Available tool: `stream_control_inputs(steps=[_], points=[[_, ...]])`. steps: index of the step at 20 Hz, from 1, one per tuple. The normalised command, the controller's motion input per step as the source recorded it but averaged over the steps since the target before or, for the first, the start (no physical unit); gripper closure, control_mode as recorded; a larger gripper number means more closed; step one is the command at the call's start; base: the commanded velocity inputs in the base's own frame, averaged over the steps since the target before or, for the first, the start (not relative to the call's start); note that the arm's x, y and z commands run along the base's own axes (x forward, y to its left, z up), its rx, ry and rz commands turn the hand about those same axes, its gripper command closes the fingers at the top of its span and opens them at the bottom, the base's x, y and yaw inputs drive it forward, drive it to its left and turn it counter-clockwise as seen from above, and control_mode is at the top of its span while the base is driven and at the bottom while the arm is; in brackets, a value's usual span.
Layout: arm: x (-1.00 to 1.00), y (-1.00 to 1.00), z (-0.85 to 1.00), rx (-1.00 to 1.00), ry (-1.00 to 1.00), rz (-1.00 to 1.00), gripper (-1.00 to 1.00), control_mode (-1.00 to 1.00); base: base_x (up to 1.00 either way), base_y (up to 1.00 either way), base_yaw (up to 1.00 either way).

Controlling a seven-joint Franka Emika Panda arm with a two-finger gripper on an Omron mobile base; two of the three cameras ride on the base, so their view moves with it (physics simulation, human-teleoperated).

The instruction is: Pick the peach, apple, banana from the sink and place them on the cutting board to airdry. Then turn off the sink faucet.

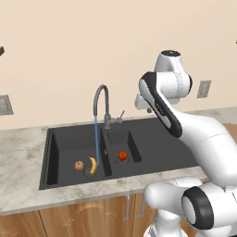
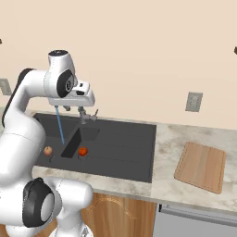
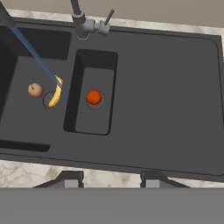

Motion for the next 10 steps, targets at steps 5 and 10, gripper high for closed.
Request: stream_control_inputs(steps=[5,10], points=[[-0.1,0.12,0.0,0.0,0.0,0.0,-1.0,-1.0,0.0,0.0,0.0],[-0.25,0.13,-0.05,0.01,-0.01,0.0,-1.0,-1.0,0.0,0.0,0.0]])
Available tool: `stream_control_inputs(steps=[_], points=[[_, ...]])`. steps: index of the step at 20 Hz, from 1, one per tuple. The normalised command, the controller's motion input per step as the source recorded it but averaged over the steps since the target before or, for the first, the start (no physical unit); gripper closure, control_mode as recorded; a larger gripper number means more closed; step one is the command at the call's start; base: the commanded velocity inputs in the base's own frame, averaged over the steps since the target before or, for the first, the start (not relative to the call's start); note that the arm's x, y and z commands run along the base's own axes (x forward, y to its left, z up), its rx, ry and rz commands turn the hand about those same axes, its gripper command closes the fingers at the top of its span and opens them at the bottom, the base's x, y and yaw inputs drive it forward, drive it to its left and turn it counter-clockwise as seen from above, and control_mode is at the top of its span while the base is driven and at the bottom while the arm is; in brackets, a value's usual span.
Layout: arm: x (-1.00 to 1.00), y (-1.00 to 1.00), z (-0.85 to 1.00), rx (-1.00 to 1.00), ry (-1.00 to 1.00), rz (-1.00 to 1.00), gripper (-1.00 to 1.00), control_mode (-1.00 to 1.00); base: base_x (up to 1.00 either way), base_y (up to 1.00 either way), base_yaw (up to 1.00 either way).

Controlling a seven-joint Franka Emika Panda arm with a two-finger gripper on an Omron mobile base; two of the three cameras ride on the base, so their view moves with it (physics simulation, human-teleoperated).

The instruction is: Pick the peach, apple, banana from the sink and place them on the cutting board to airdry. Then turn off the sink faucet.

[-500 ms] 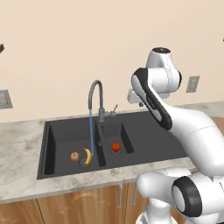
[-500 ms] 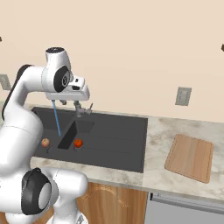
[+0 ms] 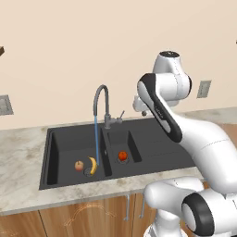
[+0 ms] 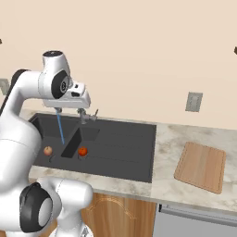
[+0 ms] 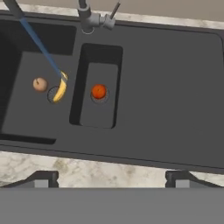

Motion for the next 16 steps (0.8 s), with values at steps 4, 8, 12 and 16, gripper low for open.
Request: stream_control_inputs(steps=[4,8,12,16], points=[[-0.08,0.34,-0.16,0.0,-0.01,-0.05,-1.0,-1.0,0.0,0.0,0.0],[0.02,0.35,-0.11,0.0,0.0,-0.16,-1.0,-1.0,0.0,0.0,0.0],[0.05,0.18,-0.1,0.02,0.0,-0.25,-1.0,-1.0,0.0,0.0,0.0],[0.05,0.08,-0.08,0.06,0.0,-0.27,-1.0,-1.0,0.0,0.0,0.0]])
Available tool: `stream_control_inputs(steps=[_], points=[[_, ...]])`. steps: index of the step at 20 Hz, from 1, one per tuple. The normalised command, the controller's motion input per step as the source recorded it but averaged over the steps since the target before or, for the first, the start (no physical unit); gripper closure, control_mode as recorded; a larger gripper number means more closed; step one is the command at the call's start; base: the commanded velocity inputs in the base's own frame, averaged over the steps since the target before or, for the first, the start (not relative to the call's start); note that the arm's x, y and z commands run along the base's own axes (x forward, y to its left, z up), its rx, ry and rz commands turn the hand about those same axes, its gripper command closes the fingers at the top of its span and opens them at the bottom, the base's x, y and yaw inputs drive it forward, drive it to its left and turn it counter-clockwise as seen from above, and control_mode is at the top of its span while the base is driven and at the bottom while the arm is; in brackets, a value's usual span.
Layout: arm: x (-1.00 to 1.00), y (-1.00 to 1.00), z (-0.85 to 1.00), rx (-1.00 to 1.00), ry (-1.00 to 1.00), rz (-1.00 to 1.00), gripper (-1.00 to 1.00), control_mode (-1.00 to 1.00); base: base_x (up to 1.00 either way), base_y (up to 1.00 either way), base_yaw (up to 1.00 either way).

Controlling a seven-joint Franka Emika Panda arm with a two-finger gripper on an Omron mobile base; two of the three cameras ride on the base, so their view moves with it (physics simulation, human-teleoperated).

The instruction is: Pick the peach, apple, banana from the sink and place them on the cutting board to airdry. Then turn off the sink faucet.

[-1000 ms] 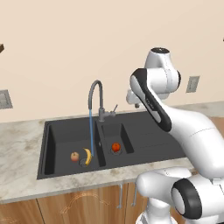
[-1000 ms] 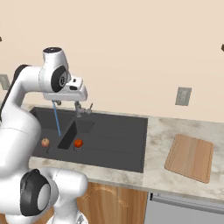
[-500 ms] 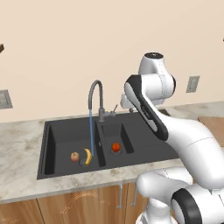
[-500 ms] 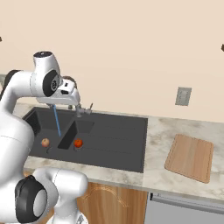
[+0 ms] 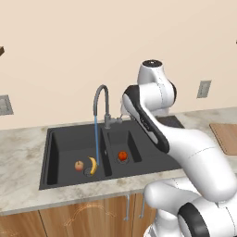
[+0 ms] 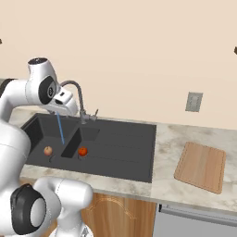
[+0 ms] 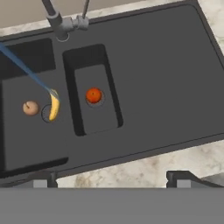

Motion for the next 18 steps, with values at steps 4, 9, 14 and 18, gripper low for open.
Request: stream_control_inputs(steps=[4,9,14,18], points=[[0.02,0.03,-0.09,0.07,0.01,-0.11,-1.0,-1.0,0.0,0.0,0.0],[0.16,0.0,-0.16,0.07,0.0,-0.07,-1.0,-1.0,0.0,0.0,0.0],[0.13,0.0,-0.25,0.01,0.04,-0.13,-1.0,-1.0,0.0,0.0,0.0],[0.13,0.01,-0.16,0.0,0.06,-0.19,-1.0,-1.0,0.0,0.0,0.0]])
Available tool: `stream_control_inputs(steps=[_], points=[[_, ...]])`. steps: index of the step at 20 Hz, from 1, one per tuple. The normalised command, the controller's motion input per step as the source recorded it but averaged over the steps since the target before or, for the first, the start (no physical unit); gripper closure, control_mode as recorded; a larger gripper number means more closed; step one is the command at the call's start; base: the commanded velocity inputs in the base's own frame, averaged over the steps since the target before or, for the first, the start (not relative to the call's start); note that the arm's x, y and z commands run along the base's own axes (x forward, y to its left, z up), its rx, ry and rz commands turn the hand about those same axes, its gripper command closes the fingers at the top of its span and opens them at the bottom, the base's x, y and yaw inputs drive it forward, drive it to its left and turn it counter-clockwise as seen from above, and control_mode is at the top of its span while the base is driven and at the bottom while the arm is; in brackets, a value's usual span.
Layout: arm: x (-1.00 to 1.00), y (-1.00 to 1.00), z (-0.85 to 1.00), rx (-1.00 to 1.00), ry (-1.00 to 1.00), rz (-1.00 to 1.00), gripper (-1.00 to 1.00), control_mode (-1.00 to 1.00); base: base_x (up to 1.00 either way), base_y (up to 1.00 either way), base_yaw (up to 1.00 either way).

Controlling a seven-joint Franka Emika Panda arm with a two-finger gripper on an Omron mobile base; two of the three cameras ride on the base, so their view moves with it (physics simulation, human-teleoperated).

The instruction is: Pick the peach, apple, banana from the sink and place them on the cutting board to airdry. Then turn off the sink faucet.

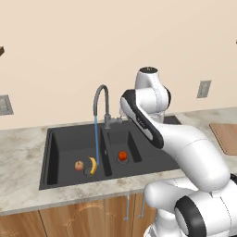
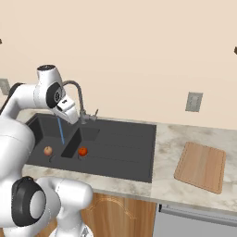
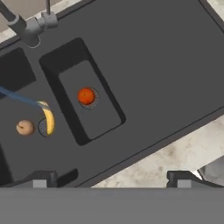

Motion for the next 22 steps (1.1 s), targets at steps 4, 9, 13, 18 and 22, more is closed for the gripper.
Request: stream_control_inputs(steps=[4,9,13,18,22], points=[[0.09,0.0,-0.17,0.06,0.08,-0.26,-1.0,-1.0,0.0,0.0,0.0],[0.09,0.0,-0.12,0.09,0.05,-0.18,-1.0,-1.0,0.0,0.0,0.0],[0.07,0.0,-0.15,0.01,0.0,-0.15,-1.0,-1.0,0.0,0.0,0.0],[0.05,0.06,-0.13,-0.02,0.0,-0.1,-1.0,-1.0,0.0,0.0,0.0],[0.12,0.01,-0.2,0.0,0.0,-0.07,-1.0,-1.0,0.0,0.0,0.0]])
